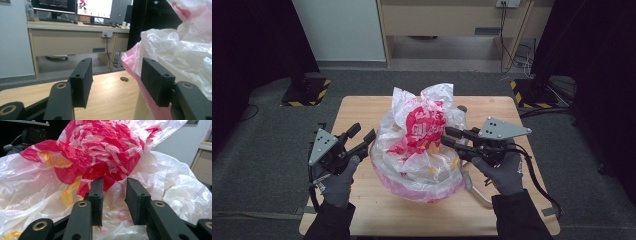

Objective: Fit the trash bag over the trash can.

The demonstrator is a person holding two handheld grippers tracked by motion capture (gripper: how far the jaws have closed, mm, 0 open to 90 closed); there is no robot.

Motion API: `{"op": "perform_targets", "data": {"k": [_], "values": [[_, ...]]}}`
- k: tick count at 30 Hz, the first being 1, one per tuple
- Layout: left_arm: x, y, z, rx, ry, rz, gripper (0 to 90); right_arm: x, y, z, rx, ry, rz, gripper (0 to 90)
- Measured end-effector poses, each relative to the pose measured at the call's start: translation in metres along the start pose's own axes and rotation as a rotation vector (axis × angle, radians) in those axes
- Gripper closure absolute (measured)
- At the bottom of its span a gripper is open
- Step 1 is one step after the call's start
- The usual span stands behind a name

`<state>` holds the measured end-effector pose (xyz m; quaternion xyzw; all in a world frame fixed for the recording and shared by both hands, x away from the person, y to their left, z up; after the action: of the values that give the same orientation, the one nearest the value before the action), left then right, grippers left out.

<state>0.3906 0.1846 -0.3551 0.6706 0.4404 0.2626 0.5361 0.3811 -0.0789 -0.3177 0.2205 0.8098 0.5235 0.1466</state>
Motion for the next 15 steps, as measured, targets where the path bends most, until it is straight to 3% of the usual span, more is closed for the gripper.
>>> {"op": "perform_targets", "data": {"k": [4,8,9,15], "values": [[-0.005,-0.001,0.003,0.009,-0.01,0.013,42.0,-0.001,0.002,-0.002,-0.017,-0.004,0.005,63.4],[-0.006,-0.001,0.003,0.01,-0.015,0.013,41.9,0.0,0.012,-0.013,-0.093,0.025,0.035,61.0],[-0.006,-0.002,0.003,0.01,-0.015,0.011,41.9,0.001,0.018,-0.019,-0.135,0.037,0.057,60.5],[-0.007,-0.002,0.004,0.012,-0.019,0.014,41.9,-0.001,0.035,-0.027,-0.201,0.022,0.076,59.6]]}}
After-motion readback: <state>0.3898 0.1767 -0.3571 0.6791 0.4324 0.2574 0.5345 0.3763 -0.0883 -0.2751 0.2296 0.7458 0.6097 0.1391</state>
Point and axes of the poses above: each handheld gripper's, and its own axes: z roughly forward along the jaws, y roughly out of its top, x roughly to its left, the point moved 8 cm from there along z, roughly forward along the jaws, and after that the axes turned 12 degrees about x, right-handed, at the moved point
